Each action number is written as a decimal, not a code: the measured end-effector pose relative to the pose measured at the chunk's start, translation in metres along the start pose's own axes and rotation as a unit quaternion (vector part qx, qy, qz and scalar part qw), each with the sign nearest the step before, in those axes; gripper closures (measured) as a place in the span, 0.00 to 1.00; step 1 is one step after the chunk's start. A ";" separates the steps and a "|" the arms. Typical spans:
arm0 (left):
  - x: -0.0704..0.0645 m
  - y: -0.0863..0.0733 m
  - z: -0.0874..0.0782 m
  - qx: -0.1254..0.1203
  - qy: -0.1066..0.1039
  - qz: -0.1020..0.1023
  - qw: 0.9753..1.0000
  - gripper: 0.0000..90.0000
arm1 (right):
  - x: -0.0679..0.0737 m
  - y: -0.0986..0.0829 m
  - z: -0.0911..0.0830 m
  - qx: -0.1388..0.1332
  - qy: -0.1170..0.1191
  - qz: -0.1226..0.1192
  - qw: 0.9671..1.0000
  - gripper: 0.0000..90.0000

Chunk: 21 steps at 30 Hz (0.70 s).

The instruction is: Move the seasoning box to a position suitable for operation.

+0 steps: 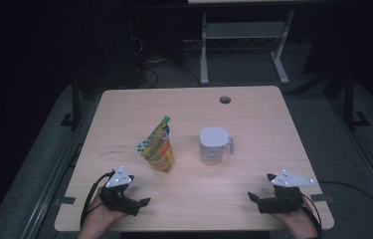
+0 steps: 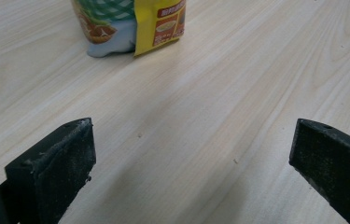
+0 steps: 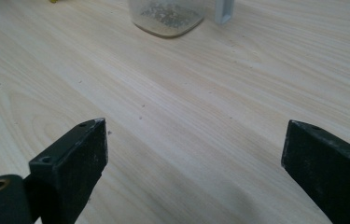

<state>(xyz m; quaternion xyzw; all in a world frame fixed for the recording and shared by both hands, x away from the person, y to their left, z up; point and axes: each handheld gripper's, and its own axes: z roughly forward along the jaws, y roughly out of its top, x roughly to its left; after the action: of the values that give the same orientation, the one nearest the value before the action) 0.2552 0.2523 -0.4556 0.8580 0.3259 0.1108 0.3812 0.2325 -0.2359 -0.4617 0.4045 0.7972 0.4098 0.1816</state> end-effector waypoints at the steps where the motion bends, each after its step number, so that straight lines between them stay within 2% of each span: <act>1: 0.001 0.000 0.000 -0.001 0.000 0.001 1.000 0.00 | 0.000 0.000 0.000 0.000 0.001 -0.002 1.000 0.07; 7: 0.001 -0.001 0.002 -0.006 -0.002 -0.006 1.000 0.00 | 0.001 0.001 -0.001 -0.005 0.009 -0.002 1.000 0.07; 9: 0.001 0.000 0.001 0.000 -0.003 0.000 1.000 0.00 | 0.001 0.001 -0.002 -0.007 0.014 -0.006 1.000 0.09; 17: 0.001 0.000 0.000 -0.006 -0.006 0.000 1.000 0.00 | 0.003 0.003 -0.003 -0.003 0.030 -0.011 0.999 0.14; 21: 0.000 0.001 0.000 -0.009 -0.008 -0.004 1.000 0.00 | 0.002 0.011 -0.002 -0.005 0.051 -0.022 0.998 0.16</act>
<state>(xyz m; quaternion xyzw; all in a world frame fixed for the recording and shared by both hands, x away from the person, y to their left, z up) 0.2556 0.2525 -0.4549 0.8541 0.3248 0.1055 0.3922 0.2355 -0.2319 -0.4520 0.3650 0.8118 0.4297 0.1519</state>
